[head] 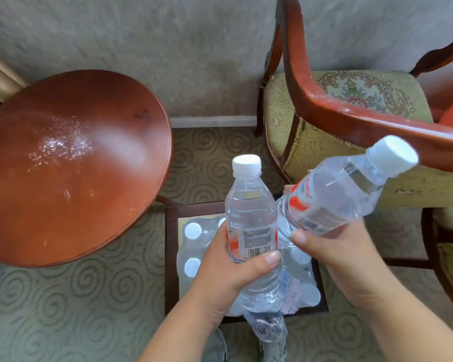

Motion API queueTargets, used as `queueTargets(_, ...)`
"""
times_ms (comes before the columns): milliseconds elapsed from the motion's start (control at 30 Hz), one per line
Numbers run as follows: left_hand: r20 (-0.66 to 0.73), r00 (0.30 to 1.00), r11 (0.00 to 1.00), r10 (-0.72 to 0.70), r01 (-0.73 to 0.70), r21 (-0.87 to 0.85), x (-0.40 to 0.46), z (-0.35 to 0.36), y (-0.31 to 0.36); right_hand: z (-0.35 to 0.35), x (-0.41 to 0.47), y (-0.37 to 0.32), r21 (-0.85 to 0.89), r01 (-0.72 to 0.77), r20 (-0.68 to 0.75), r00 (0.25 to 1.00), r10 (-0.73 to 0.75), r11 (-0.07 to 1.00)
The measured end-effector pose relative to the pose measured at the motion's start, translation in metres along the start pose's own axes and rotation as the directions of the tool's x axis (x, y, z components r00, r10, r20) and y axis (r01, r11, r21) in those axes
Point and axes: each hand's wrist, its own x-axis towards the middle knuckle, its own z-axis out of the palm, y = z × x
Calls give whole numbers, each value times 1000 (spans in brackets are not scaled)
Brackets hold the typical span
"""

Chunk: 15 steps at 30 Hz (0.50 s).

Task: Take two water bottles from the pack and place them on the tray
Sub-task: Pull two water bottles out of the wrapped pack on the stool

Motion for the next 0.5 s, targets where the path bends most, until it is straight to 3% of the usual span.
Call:
queueTargets(100, 42, 999, 999, 12, -9, -52, 3, -2, -4, 4, 7, 18, -39, -64, 2, 998, 65, 997)
queueTargets(367, 10, 999, 964, 30, -26, -266, -8, 4, 29, 24, 28, -7, -25, -54, -81, 995, 51, 998)
queueTargets(500, -40, 996, 975, 81, -87, -206, -46, -11, 78, 31, 3, -56, -66, -119, -67, 991, 115, 991)
